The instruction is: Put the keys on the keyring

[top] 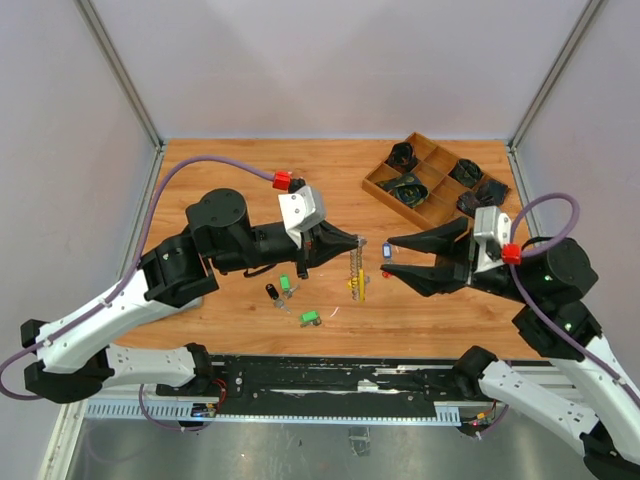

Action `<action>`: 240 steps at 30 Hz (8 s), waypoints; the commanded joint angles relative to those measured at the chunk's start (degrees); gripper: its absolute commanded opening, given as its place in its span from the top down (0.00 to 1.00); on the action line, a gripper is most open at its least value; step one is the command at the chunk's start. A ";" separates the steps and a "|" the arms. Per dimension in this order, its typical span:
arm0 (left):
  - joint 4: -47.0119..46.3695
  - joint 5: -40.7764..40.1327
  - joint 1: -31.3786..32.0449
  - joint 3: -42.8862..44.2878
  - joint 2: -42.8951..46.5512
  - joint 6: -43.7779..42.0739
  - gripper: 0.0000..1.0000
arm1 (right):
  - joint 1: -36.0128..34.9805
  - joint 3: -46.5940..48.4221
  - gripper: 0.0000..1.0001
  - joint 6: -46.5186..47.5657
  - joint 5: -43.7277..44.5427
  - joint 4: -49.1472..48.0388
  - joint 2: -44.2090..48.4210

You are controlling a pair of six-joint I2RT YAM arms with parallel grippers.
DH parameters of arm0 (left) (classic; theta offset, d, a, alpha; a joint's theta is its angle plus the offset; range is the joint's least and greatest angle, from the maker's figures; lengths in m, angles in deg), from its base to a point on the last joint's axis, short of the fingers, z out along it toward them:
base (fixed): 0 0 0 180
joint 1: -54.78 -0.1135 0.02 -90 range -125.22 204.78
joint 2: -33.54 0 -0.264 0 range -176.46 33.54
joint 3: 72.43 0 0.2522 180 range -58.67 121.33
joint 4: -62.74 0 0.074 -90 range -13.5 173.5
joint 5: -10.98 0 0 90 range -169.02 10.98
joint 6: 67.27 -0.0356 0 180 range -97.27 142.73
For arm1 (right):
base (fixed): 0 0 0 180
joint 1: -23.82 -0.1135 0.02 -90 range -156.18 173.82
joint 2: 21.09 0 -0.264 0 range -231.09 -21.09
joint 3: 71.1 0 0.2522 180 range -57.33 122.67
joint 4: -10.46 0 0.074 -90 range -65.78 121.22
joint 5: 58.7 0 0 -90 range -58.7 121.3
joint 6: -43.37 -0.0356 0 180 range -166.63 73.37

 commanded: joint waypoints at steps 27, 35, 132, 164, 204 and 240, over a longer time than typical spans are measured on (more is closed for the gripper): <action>-6.39 -8.36 0.38 -13.06 12.71 -14.96 0.99 | -0.89 -2.41 0.58 6.86 38.00 28.81 0.12; -6.38 -14.53 0.37 -16.64 15.84 -8.19 0.99 | 0.50 0.85 0.59 -4.81 39.15 37.36 -14.13; 2.86 -17.59 0.36 -15.97 9.28 7.36 1.00 | 17.72 -2.77 0.99 3.00 3.64 14.94 -54.30; -4.76 -15.91 0.42 -14.19 6.07 3.67 0.99 | 15.96 4.61 0.99 6.30 1.61 31.73 -10.15; -14.88 -14.76 0.36 -20.95 12.24 6.43 1.00 | -2.34 13.80 0.99 -1.96 3.45 18.61 -16.98; -15.19 -13.75 0.40 -20.82 12.47 6.31 0.99 | -2.38 12.07 0.99 -5.39 4.40 16.16 -17.66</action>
